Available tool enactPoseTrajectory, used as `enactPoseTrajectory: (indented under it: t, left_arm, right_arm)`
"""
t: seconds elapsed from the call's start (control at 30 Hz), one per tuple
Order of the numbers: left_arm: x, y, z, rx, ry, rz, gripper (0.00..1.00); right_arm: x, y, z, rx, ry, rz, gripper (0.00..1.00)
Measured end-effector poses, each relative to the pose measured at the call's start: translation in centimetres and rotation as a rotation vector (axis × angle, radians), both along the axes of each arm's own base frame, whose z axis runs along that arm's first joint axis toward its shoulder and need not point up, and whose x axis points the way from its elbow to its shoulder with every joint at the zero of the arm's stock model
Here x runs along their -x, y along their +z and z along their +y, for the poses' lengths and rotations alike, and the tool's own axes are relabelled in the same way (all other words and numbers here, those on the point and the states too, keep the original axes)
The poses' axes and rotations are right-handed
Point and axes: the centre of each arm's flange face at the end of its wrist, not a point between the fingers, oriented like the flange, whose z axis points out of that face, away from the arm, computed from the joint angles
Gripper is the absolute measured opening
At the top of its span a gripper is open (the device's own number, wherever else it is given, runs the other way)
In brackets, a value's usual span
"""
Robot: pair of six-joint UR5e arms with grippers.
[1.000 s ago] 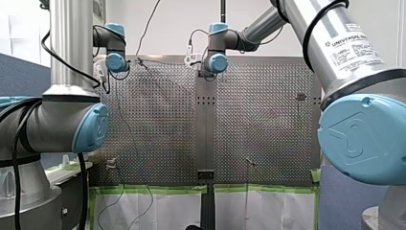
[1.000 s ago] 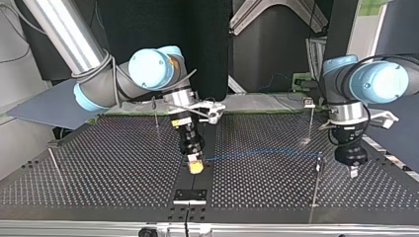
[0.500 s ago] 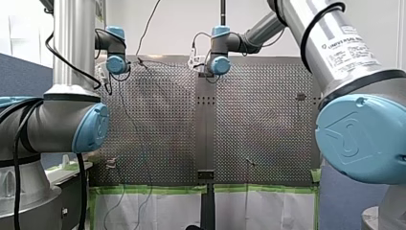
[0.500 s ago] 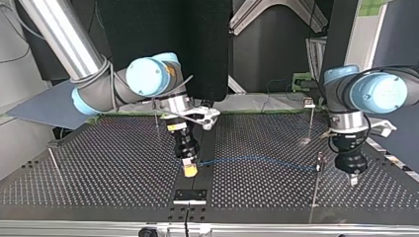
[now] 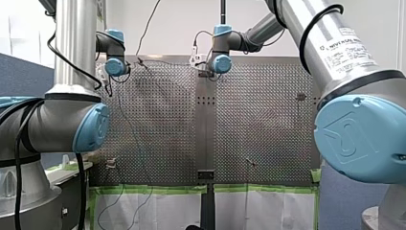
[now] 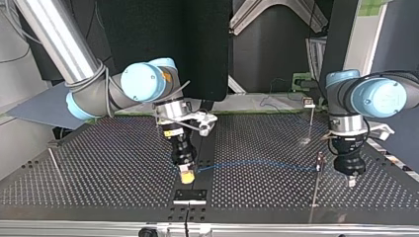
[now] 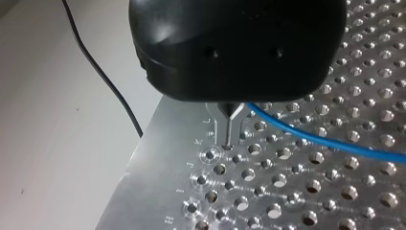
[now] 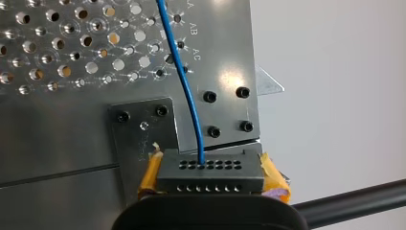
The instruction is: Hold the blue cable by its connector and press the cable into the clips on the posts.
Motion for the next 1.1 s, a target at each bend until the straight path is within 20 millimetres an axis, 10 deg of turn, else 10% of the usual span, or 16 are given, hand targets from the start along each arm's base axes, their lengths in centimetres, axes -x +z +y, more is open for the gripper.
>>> enactPoseTrajectory:
  t: [0.23, 0.27, 0.3, 0.37, 0.57, 1.1]
  left_arm:
    - [-0.1, -0.1, -0.1, 0.0, -0.024, 0.003, 0.0]
    - [-0.1, -0.1, 0.0, -0.002, -0.027, 0.004, 0.26]
    - [0.0, -0.1, 0.0, -0.003, -0.029, 0.006, 0.26]
    - [0.0, -0.1, 0.0, -0.007, -0.031, 0.009, 0.64]
    - [0.1, -0.4, 0.0, 0.009, -0.041, 0.032, 0.93]
    - [1.5, 0.2, -0.4, 0.072, -0.068, 0.072, 1.0]
  right_arm:
    - [0.0, -0.1, 0.0, -0.003, 0.002, 0.004, 0.0]
    - [0.0, -0.1, 0.0, -0.004, 0.003, 0.004, 0.0]
    - [0.0, -0.1, 0.0, -0.004, 0.003, 0.004, 0.0]
    - [0.0, -0.1, 0.0, -0.004, 0.003, 0.005, 0.0]
    - [-0.1, -0.3, 0.1, -0.008, 0.004, 0.008, 0.0]
    - [0.0, -0.3, 0.1, -0.012, 0.003, 0.012, 0.0]
